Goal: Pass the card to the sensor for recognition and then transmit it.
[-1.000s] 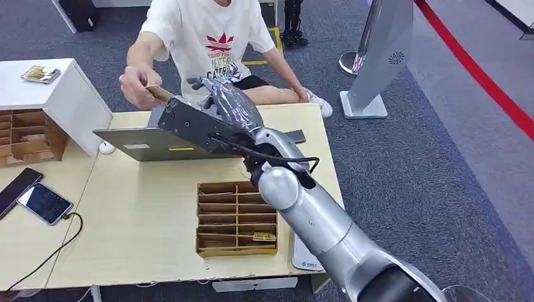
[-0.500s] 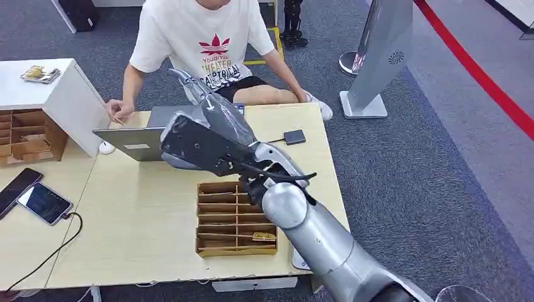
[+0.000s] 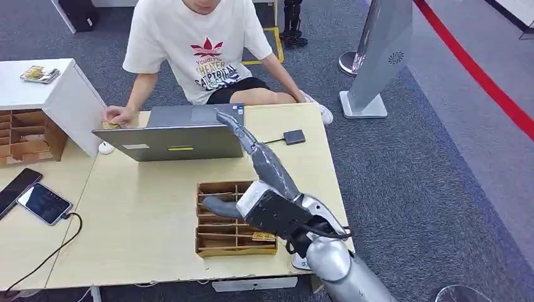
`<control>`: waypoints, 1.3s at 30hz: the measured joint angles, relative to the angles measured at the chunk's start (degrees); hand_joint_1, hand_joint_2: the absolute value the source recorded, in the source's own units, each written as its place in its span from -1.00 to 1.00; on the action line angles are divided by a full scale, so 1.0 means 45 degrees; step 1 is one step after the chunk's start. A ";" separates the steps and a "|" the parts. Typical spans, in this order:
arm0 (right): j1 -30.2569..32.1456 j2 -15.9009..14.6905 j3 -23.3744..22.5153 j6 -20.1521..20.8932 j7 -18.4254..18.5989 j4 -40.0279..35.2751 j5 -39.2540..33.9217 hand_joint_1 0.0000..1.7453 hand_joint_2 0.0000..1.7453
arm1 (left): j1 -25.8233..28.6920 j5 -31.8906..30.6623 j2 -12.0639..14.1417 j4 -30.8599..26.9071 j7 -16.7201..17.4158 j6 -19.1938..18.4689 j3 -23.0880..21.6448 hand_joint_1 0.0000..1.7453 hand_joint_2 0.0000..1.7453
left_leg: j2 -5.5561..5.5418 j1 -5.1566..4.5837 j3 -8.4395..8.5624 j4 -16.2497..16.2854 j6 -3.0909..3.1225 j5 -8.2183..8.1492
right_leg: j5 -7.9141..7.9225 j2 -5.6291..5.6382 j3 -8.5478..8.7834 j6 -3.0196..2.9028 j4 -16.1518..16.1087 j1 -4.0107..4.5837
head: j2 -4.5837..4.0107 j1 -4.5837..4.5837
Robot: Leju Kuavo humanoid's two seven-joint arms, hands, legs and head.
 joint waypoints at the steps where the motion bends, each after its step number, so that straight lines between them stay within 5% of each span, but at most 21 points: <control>1: 0.0219 -0.0141 0.0000 -0.0049 -0.0024 -0.0044 0.0184 -1.00 1.00 | 0.0276 0.0620 -0.0029 -0.0335 0.0364 0.0145 -0.0641 -1.00 -1.00 | 0.0002 -0.0001 -0.0001 0.0000 0.0000 -0.0001 | 0.0000 0.0001 -0.0004 0.0000 0.0000 -0.0001 | 0.0000 0.0000; 6: 0.0728 -0.0495 0.0053 -0.0067 -0.0116 -0.0223 0.0373 -0.90 1.00 | 0.1169 0.1138 -0.0237 -0.1387 0.0726 0.0305 -0.2677 -1.00 -1.00 | 0.0004 -0.0002 -0.0010 0.0001 0.0005 -0.0005 | -0.0004 0.0000 -0.0012 0.0005 -0.0001 -0.0003 | 0.0000 0.0000; 7: 0.0750 -0.0534 0.0073 -0.0068 -0.0116 -0.0228 0.0388 -0.58 1.00 | 0.1278 0.1152 -0.0272 -0.1558 0.0756 0.0325 -0.2907 -1.00 -1.00 | 0.0005 -0.0003 -0.0008 0.0000 0.0005 -0.0005 | -0.0003 0.0003 -0.0012 0.0005 -0.0001 -0.0004 | 0.0000 0.0000; 8: 0.0771 -0.0573 0.0087 -0.0063 -0.0112 -0.0238 0.0407 0.58 1.00 | 0.1358 0.1201 -0.0311 -0.1684 0.0819 0.0339 -0.3092 -1.00 -1.00 | 0.0005 -0.0003 -0.0008 0.0000 0.0005 -0.0005 | -0.0003 0.0003 -0.0012 0.0004 -0.0001 -0.0003 | 0.0000 0.0000; 10: 0.0824 -0.0626 0.0131 -0.0014 -0.0048 -0.0247 0.0485 0.92 1.00 | 0.1545 0.1303 -0.0389 -0.1961 0.0955 0.0358 -0.3417 -1.00 -1.00 | 0.0006 -0.0002 -0.0005 0.0000 0.0005 -0.0004 | -0.0003 0.0002 -0.0011 0.0004 -0.0001 -0.0003 | 0.0000 0.0000; 12: 0.0891 -0.0694 0.0267 0.0015 0.0044 -0.0208 0.0704 1.00 1.00 | 0.1725 0.1400 -0.0457 -0.2228 0.1003 0.0368 -0.3684 -1.00 -1.00 | 0.0006 -0.0002 -0.0005 0.0000 0.0005 -0.0004 | -0.0003 0.0002 -0.0011 0.0004 0.0000 -0.0002 | 0.0000 0.0000; 14: 0.0940 -0.0747 0.0418 0.0000 0.0097 -0.0111 0.1000 1.00 1.00 | 0.1871 0.1449 -0.0510 -0.2457 0.1086 0.0373 -0.3883 -1.00 -1.00 | 0.0006 -0.0001 -0.0006 0.0000 0.0005 -0.0003 | -0.0003 0.0002 -0.0010 0.0004 0.0000 -0.0002 | 0.0000 0.0000; 15: 0.0936 -0.0771 0.0538 -0.0043 0.0160 -0.0025 0.1304 0.76 1.00 | 0.1938 0.1449 -0.0519 -0.2577 0.1115 0.0363 -0.3970 -1.00 -1.00 | 0.0005 -0.0001 -0.0006 0.0000 0.0005 -0.0003 | -0.0003 0.0002 -0.0010 0.0004 0.0000 -0.0002 | 0.0000 0.0000; 17: 0.0921 -0.0806 0.0744 -0.0121 0.0326 0.0156 0.1880 -0.64 1.00 | 0.2028 0.1444 -0.0549 -0.2758 0.1154 0.0319 -0.4058 -1.00 -1.00 | 0.0005 -0.0001 -0.0007 0.0000 0.0005 -0.0003 | -0.0003 0.0002 -0.0010 0.0004 0.0001 -0.0002 | 0.0000 0.0000; 18: 0.0912 -0.0806 0.0859 -0.0222 0.0442 0.0258 0.2250 -0.80 1.00 | 0.2066 0.1425 -0.0563 -0.2844 0.1183 0.0276 -0.4111 -1.00 -1.00 | 0.0005 -0.0001 -0.0008 0.0000 0.0005 -0.0003 | -0.0003 0.0001 -0.0010 0.0004 0.0001 -0.0002 | 0.0000 0.0005; 28: 0.0630 -0.0786 0.1739 -0.0845 0.1248 0.1123 0.4516 -0.74 1.00 | 0.2383 0.1254 -0.0617 -0.3608 0.1484 -0.0045 -0.4349 -1.00 -1.00 | 0.0005 -0.0001 -0.0012 -0.0001 0.0005 -0.0003 | -0.0003 -0.0001 -0.0010 0.0004 0.0001 -0.0002 | -0.0005 0.0000; 31: 0.0582 -0.0786 0.1831 -0.0908 0.1253 0.1278 0.4565 -0.52 1.00 | 0.2433 0.1249 -0.0617 -0.3714 0.1494 -0.0050 -0.4378 -1.00 -1.00 | 0.0004 -0.0001 -0.0012 -0.0001 0.0005 -0.0003 | -0.0003 -0.0002 -0.0009 0.0004 0.0001 -0.0002 | 0.0000 0.0005; 39: 0.0392 -0.0631 0.1933 -0.1088 0.1724 0.1806 0.5579 -0.36 1.00 | 0.2516 0.1080 -0.0617 -0.3923 0.1635 -0.0253 -0.4534 -1.00 -1.00 | 0.0004 -0.0001 -0.0011 -0.0001 0.0005 -0.0003 | -0.0003 0.0000 -0.0009 0.0004 0.0001 -0.0002 | 0.0000 0.0000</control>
